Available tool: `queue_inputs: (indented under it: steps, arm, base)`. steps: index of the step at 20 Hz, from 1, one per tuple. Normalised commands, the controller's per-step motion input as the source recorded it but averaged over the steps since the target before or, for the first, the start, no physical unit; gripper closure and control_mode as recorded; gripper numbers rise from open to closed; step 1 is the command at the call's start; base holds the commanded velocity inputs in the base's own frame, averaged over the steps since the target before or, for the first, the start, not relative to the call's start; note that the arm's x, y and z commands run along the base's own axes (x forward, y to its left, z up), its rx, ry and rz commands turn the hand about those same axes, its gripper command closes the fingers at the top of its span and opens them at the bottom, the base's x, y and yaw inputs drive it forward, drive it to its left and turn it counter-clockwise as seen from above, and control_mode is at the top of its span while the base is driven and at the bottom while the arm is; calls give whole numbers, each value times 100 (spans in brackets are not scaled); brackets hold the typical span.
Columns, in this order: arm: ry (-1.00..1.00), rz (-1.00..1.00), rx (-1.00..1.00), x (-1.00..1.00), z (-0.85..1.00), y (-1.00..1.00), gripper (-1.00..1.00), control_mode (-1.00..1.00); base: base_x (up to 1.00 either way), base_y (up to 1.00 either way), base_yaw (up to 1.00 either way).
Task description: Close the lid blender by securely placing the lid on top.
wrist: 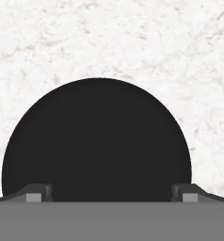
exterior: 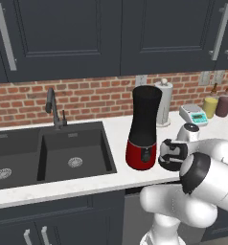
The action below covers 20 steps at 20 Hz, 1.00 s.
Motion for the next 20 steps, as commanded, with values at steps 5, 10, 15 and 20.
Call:
queue_inputs:
  steps: [5, 10, 15, 20]
  arm:
    - [0, 0, 0, 14, -12, 0, -100, -100]
    - [0, 0, 0, 11, -13, 0, -100, -100]
    - [0, 0, 0, 12, -16, 0, 100, -100]
    - [0, 0, 0, 5, -23, 0, 100, -100]
  base:
    - [0, 0, 0]
    - [0, 0, 0]
    - [0, 0, 0]
    - [0, 0, 0]
